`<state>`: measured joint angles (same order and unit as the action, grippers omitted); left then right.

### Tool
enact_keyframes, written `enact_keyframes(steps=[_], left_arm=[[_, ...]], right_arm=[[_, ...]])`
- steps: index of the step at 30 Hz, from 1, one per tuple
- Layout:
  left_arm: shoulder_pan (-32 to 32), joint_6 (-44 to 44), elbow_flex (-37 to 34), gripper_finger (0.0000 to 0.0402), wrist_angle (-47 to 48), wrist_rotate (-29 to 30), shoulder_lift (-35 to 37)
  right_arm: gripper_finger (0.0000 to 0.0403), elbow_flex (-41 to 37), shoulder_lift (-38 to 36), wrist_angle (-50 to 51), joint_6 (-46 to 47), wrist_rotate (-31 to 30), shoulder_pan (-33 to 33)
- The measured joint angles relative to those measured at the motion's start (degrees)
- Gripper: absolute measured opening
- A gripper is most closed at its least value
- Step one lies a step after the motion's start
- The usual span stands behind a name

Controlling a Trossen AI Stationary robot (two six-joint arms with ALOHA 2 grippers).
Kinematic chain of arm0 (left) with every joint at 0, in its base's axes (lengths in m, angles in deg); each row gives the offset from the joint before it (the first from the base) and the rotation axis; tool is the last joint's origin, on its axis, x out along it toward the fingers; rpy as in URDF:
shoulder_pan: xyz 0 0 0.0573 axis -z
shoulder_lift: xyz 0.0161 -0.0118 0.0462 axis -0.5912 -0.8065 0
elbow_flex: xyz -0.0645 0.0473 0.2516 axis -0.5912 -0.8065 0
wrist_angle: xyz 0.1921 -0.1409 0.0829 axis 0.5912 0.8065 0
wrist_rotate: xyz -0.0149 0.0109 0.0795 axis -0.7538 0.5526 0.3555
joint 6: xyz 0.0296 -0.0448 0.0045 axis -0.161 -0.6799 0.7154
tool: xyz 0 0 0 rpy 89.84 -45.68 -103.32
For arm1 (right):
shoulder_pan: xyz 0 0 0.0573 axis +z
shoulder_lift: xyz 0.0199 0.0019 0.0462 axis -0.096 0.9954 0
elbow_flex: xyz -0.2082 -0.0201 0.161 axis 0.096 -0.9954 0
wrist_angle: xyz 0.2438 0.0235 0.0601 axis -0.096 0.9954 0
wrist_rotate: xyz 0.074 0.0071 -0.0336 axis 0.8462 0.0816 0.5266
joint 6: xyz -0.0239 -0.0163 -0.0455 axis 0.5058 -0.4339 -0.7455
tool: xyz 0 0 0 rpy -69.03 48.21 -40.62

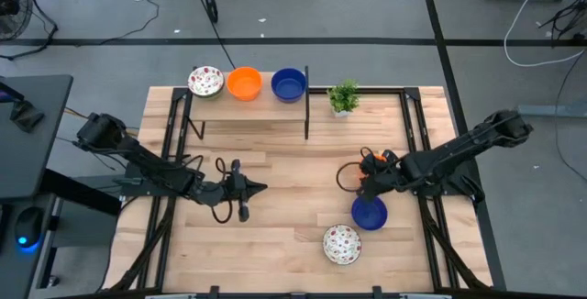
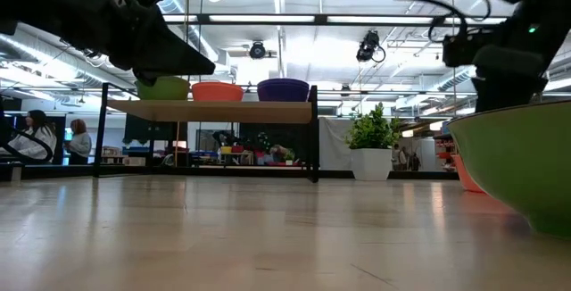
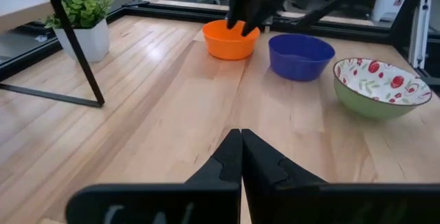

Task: Pick & Place Mini bowls
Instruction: Stack the orange bowl on top of the stacked orange bowls on the shelf

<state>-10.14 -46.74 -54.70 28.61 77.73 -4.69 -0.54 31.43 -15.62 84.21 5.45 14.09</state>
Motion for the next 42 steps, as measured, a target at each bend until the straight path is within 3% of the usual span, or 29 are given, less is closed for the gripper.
enact_keyframes(steps=[11, 18, 21, 27, 30, 35, 38, 42], left_arm=[[0.0, -0.02, 0.02, 0.0003, -0.73, 0.0, -0.22], [0.0, -0.04, 0.02, 0.0003, -0.91, 0.0, -0.22], [0.0, 0.18, 0.02, 0.0003, -1.02, 0.0, -0.22], [-0.47, 0.48, 0.19, 0.0003, -1.15, -0.5, -0.23], [-2.39, 2.31, 1.63, 0.0003, -1.14, -4.51, -0.38], [-7.75, 9.8, 8.22, 0.0006, -1.12, -16.75, -5.37], [-9.9, 15.96, 13.91, 0.0028, 0.89, -20.92, -9.47], [-11.7, 22.91, 22.03, 0.0085, 8.67, -23.92, -13.33]], right_arm=[[0.0127, -5.07, 0.31, -6.59, -3.29, 4.85, -3.53], [0.0048, -6.06, 1.77, -8.45, -7.56, 6.84, -3.5], [0.0012, -6.04, 2.2, -10.11, -12.12, 6.5, -3.5], [0.0011, -6.04, 2.29, -21.07, -24.86, 7.05, -3.5], [0.0005, -6.04, 2.29, -31.38, -35.28, 9.56, -3.5], [0.0005, -5.98, 2.95, -47.01, -50.24, 16.0, -3.75], [0.0005, -5.34, 4.73, -50.41, -54.7, 18.03, -4.38], [0.0005, -2.71, 9.42, -49.35, -59.63, 20.95, -4.69]])
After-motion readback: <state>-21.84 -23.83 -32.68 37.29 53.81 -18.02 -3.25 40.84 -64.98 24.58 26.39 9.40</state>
